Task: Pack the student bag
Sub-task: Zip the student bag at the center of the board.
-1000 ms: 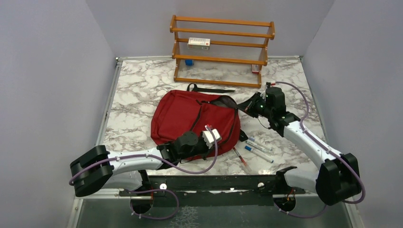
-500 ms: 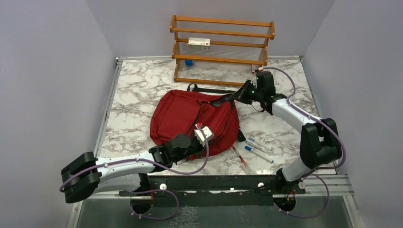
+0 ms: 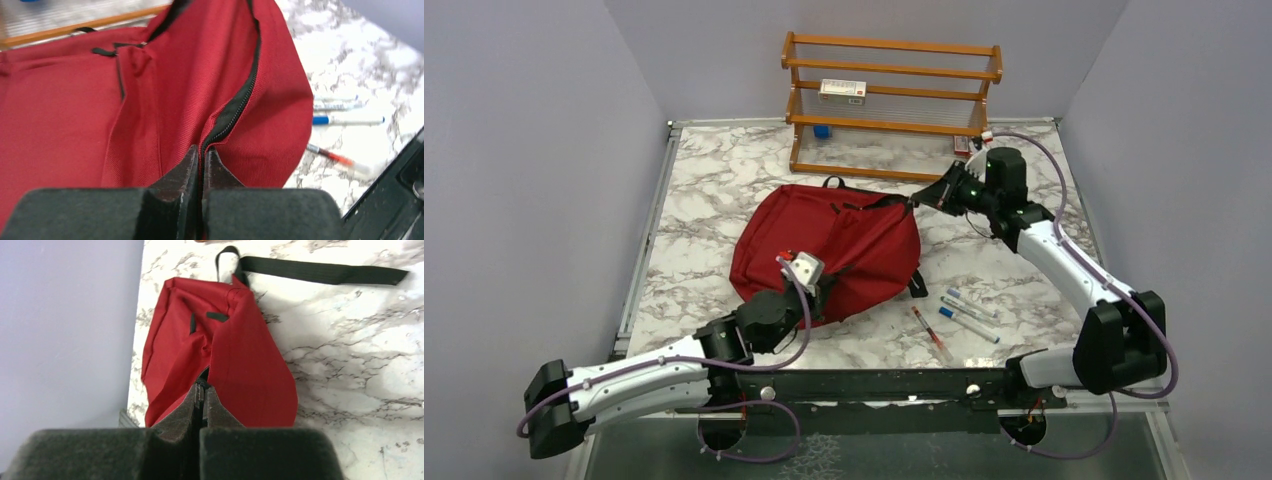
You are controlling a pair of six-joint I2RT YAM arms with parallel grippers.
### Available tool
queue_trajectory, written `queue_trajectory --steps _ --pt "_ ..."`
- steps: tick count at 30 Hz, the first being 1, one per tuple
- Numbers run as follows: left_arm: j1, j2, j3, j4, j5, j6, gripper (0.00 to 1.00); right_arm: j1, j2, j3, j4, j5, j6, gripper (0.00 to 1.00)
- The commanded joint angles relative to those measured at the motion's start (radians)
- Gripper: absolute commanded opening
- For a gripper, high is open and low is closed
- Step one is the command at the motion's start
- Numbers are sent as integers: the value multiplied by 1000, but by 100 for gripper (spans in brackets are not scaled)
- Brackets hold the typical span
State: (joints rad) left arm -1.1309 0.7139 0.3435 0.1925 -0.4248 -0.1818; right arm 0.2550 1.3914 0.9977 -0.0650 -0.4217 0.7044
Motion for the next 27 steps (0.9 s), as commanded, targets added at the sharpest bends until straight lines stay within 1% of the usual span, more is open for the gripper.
queue_trajectory --steps 1,2,3,4,6,8,10,11,13,15,19,23,27 --pt "0 -168 -17 -175 -199 -20 20 -45 -76 -40 -2 -31 -21 0" --pt "0 -204 -19 -175 -191 -5 38 -45 -86 -56 -8 -58 -13 0" --pt "2 -238 -19 -171 -165 18 52 -45 -94 -73 -12 -86 -5 1" --pt "2 -263 -16 -166 -119 46 60 -45 -101 -97 -14 -109 2 1" --pt "2 -284 1 -174 9 91 68 -45 -115 -130 -16 -149 14 1" --pt "2 -264 37 -190 145 115 77 -45 -135 -152 -21 -182 18 0" --pt "3 -219 79 -225 231 129 87 -45 -153 -166 -32 -214 22 0" --pt "2 -193 99 -228 262 135 90 -45 -163 -173 -35 -231 28 0" --pt "2 -133 134 -207 287 141 93 -45 -187 -188 -37 -260 44 0" --pt "2 -65 156 -157 289 145 94 -43 -216 -207 -40 -282 64 1" --pt "1 103 197 -2 324 124 94 -42 -294 -243 -62 -304 98 0" --pt "-3 257 234 144 367 81 95 -42 -354 -256 -106 -313 97 0" --pt "-33 371 287 210 323 104 96 -42 -381 -260 -135 -329 93 1"
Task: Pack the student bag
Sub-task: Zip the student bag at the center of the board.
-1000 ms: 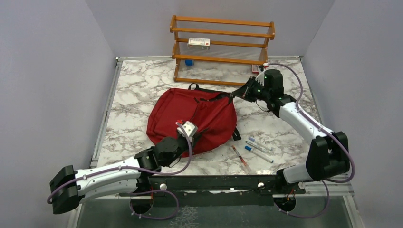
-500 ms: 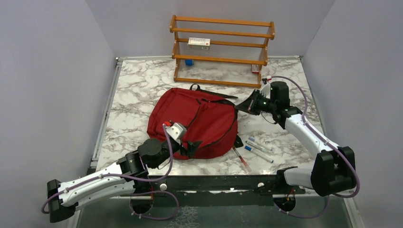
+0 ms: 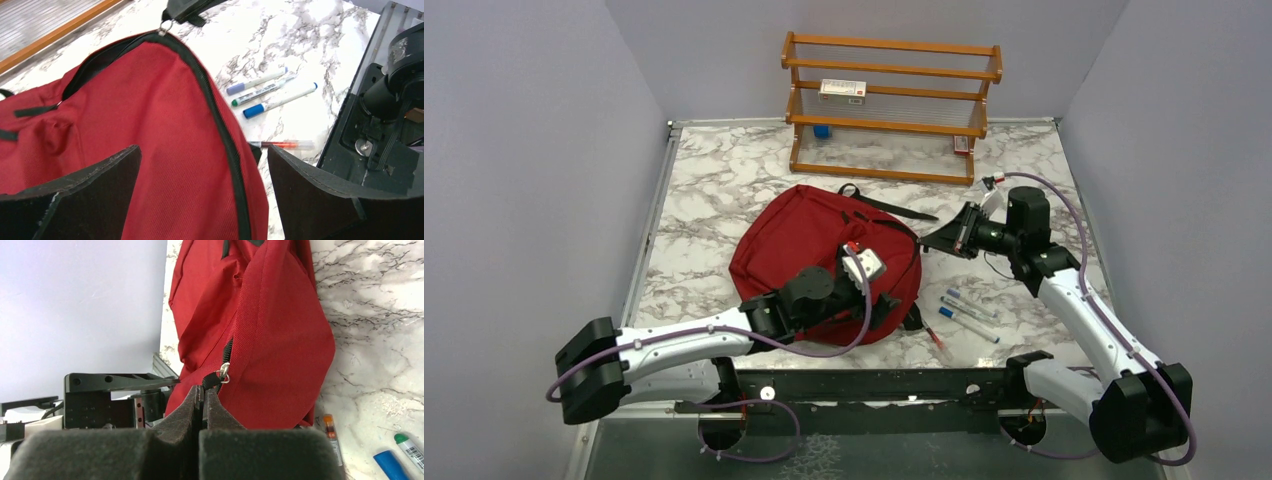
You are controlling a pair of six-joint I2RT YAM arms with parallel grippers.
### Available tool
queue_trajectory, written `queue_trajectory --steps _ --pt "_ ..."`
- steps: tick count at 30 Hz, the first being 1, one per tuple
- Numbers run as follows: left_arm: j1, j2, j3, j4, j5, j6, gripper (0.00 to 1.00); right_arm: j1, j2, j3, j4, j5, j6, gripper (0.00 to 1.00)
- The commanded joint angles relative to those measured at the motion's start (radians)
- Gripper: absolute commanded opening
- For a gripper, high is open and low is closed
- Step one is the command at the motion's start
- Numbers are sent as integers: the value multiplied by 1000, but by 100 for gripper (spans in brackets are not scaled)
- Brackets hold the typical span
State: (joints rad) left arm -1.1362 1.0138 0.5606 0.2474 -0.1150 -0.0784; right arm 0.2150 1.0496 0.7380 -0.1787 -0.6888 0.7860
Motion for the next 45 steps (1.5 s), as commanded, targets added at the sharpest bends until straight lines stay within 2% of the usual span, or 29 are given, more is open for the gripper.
queue_trajectory --steps 1,6,7,11,13,19,22,26,34,39,45 --pt "-33 90 79 171 -3 13 97 -2 -42 -1 -24 -65 13 0" --pt "-40 184 125 208 -80 72 96 -2 -45 10 -27 -88 16 1" --pt "-41 204 130 211 -86 74 94 -1 -45 14 -28 -90 16 0" --pt "-44 271 132 217 -40 113 71 -1 -47 26 -28 -97 19 1" --pt "-50 279 121 219 -11 98 63 -1 -46 25 -25 -101 23 0" --pt "-71 271 72 217 -8 83 55 -1 -33 18 -3 -109 35 1" --pt "-77 266 50 217 -11 52 41 -1 -19 25 0 -101 28 0" --pt "-86 263 12 217 -6 25 32 -1 10 39 5 -90 25 0" --pt "-114 301 -59 246 29 -2 0 -1 89 23 32 -50 -10 0" --pt "-142 344 -75 266 41 -10 0 -1 186 4 134 -37 7 1" --pt "-183 381 -71 277 38 -15 0 0 344 81 170 -19 -19 0"
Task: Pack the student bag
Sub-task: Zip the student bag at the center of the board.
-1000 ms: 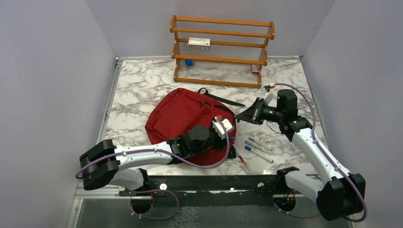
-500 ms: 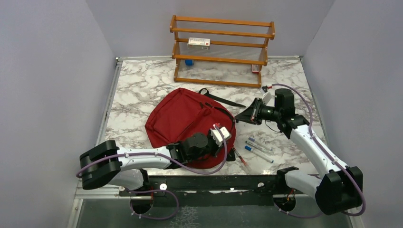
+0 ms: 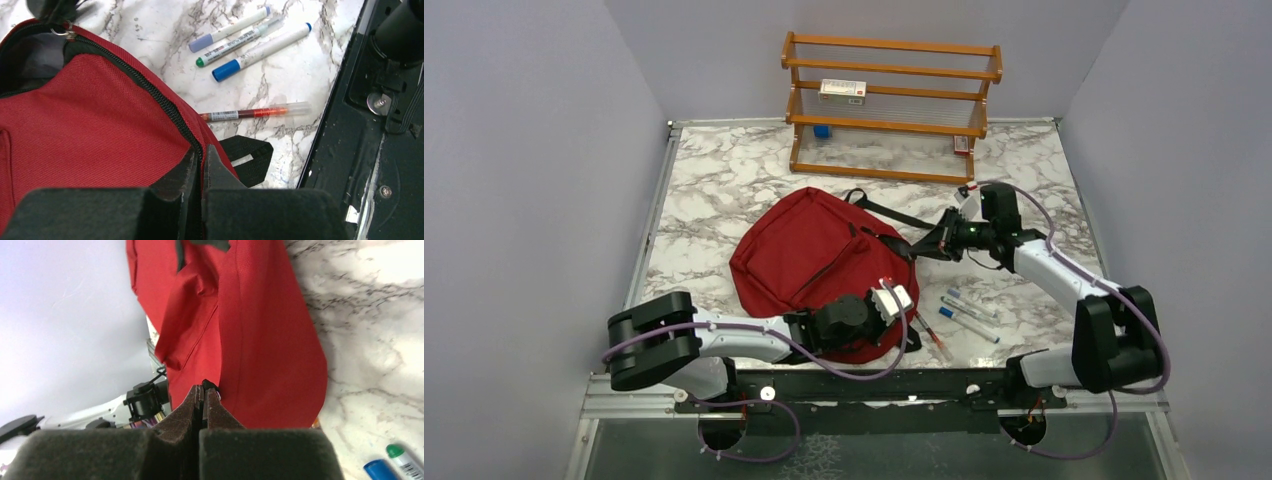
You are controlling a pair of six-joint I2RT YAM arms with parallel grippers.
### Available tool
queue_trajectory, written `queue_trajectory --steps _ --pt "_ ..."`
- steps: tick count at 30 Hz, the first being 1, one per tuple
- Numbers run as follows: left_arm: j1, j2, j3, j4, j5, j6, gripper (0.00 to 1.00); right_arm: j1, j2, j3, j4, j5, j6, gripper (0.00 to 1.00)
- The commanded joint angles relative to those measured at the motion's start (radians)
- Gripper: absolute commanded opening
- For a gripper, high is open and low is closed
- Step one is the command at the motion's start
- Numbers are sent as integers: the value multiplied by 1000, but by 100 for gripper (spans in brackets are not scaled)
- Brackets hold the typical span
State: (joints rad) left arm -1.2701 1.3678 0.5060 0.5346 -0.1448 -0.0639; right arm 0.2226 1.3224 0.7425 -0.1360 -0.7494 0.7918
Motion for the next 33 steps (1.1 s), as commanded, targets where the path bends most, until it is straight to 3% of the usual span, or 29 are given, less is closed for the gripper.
queue_trajectory --steps 1,13,27,33 --pt "-55 32 -15 -10 68 -30 0 -8 94 87 149 46 -31 1" --pt "-131 83 10 -11 51 -44 0 -8 278 217 177 136 -89 0" --pt "-164 89 5 -12 67 -23 0 -8 570 438 212 49 -95 0" --pt "-181 94 4 -12 72 -28 0 -6 607 500 223 50 -95 0"
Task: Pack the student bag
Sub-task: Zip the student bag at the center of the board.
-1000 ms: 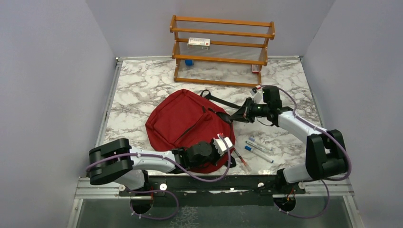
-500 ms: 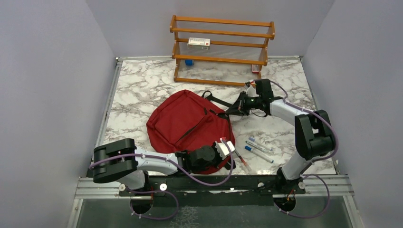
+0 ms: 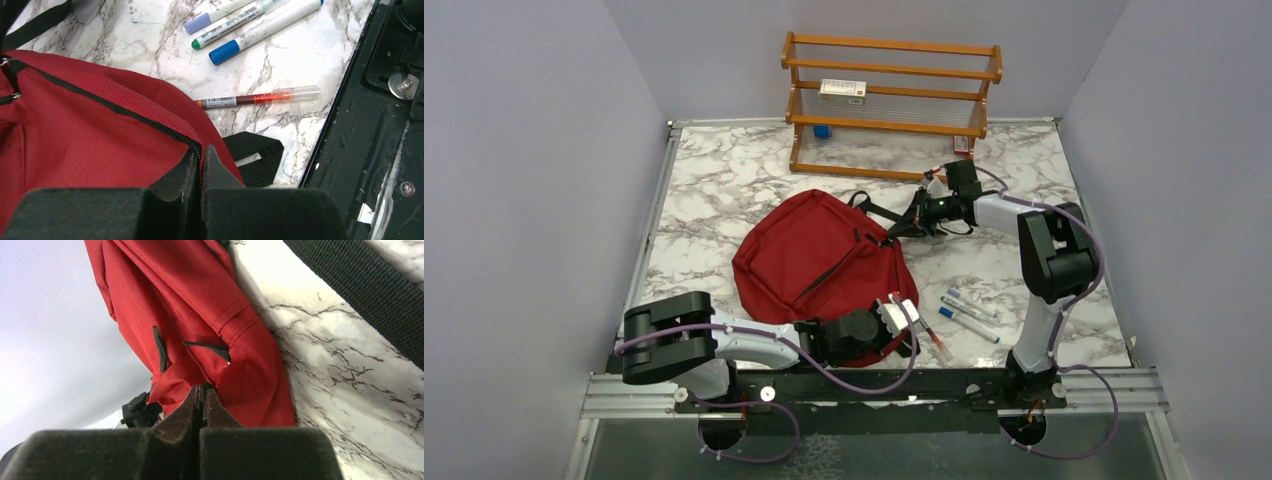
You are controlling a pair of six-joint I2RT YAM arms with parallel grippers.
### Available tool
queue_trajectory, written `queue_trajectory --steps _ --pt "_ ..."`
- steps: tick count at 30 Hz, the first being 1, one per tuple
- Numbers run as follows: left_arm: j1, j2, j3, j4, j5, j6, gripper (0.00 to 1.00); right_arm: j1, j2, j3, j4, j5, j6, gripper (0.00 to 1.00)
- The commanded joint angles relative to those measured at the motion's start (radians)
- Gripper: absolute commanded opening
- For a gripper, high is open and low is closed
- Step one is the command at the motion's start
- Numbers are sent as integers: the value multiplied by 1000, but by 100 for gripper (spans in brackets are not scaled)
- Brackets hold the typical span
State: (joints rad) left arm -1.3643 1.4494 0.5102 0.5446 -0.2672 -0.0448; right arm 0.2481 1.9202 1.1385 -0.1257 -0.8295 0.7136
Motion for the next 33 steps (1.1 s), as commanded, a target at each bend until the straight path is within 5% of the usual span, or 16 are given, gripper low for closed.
queue_trajectory --steps 1,10,25,33 --pt "-90 12 0 -21 193 -48 0 -32 9 112 214 135 -23 1" --pt "-105 16 7 -21 196 -45 0 -32 50 178 342 -3 3 0" --pt "-128 19 34 -20 172 5 0 -26 170 347 317 -30 -28 1" --pt "-8 -65 33 -23 128 20 0 -26 -15 266 209 85 -133 19"
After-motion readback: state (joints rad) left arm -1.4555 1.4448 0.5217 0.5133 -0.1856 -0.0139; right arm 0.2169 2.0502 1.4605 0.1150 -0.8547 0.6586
